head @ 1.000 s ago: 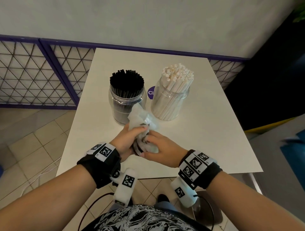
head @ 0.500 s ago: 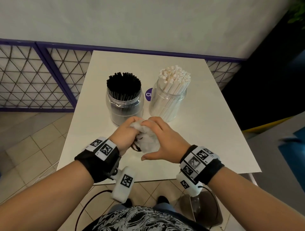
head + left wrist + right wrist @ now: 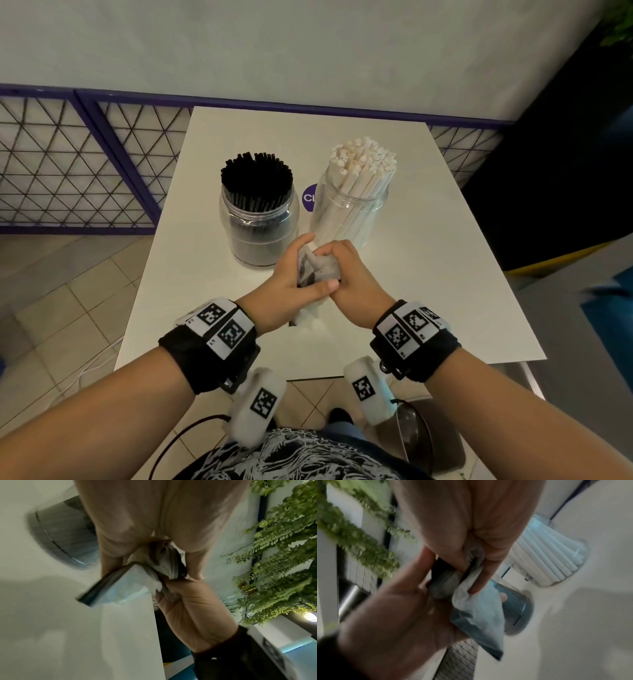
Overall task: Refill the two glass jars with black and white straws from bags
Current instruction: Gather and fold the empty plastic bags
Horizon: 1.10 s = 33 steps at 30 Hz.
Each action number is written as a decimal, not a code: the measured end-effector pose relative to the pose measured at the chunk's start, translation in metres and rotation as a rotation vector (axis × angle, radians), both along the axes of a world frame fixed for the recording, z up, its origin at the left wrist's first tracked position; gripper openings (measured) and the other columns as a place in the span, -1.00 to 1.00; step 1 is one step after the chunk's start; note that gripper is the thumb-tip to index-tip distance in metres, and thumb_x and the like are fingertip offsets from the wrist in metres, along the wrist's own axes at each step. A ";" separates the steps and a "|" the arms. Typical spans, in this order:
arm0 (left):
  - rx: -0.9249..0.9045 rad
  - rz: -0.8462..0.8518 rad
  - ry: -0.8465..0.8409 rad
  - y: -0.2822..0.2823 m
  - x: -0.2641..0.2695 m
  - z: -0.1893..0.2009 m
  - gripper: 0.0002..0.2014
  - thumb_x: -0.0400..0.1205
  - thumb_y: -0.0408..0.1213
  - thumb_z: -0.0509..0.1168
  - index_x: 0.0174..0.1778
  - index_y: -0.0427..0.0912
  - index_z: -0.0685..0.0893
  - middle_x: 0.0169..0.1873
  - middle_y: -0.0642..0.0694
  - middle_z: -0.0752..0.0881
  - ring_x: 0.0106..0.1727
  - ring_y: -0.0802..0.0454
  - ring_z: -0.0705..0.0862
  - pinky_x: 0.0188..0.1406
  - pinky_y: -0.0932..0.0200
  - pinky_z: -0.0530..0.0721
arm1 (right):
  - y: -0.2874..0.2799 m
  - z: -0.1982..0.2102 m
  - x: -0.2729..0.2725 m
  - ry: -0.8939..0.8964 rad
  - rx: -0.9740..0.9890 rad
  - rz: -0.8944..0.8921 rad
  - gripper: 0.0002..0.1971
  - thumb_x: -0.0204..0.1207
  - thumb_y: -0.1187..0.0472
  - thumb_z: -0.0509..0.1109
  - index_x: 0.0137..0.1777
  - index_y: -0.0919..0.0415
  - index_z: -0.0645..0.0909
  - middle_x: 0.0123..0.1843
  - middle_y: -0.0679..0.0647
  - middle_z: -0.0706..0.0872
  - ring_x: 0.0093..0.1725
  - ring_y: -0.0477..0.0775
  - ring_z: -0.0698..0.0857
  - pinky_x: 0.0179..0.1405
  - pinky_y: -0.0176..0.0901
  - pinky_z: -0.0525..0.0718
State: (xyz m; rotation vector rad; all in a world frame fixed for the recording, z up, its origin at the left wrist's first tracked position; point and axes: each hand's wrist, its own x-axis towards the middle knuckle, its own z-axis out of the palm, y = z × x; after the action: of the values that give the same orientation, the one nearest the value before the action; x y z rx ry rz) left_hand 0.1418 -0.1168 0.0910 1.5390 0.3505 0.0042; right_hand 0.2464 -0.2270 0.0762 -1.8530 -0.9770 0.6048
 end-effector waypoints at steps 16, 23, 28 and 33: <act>-0.356 0.233 0.098 0.004 0.009 0.009 -0.55 0.64 -0.54 0.17 0.39 -0.04 0.41 0.15 -0.19 0.70 0.08 -0.07 0.74 -0.02 -0.06 0.75 | -0.007 -0.001 -0.023 -0.342 0.053 0.210 0.02 0.39 -0.01 0.55 0.63 -0.03 -0.13 0.58 -0.25 -0.08 0.59 -0.41 -0.14 0.55 -0.49 -0.05; -0.098 -0.001 0.312 -0.008 0.001 0.013 -0.68 0.70 -0.18 0.16 0.38 0.04 0.41 -0.08 0.01 0.69 -0.07 0.07 0.61 -0.04 0.12 0.48 | -0.010 -0.016 -0.012 -0.503 0.056 0.091 -0.35 0.32 0.00 0.60 0.38 -0.02 0.42 0.32 0.09 0.46 0.27 0.09 0.51 0.27 -0.04 0.57; -0.218 0.160 0.272 -0.015 0.000 0.007 -0.52 0.59 -0.07 0.36 0.35 -0.06 0.33 0.17 -0.06 0.71 0.09 0.08 0.73 0.09 0.06 0.66 | -0.010 -0.021 -0.005 -0.440 0.106 -0.037 -0.66 0.26 0.15 0.62 -0.09 0.19 0.55 -0.11 -0.04 0.48 -0.20 -0.04 0.49 -0.26 -0.17 0.51; -0.209 0.156 0.156 -0.018 -0.001 0.002 -0.73 0.59 -0.29 0.37 0.13 -0.17 0.45 0.06 -0.16 0.72 0.04 0.05 0.76 0.12 0.09 0.74 | -0.020 -0.018 -0.005 -0.308 0.046 -0.130 -0.56 0.30 0.22 0.58 0.05 0.05 0.41 -0.12 -0.11 0.51 -0.12 -0.02 0.54 -0.20 -0.30 0.46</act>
State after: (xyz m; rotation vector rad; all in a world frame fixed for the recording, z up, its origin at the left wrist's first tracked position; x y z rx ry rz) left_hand 0.1411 -0.1348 0.0928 1.3055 0.5769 -0.0292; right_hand 0.2416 -0.2474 0.0582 -1.9872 -1.0473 0.2190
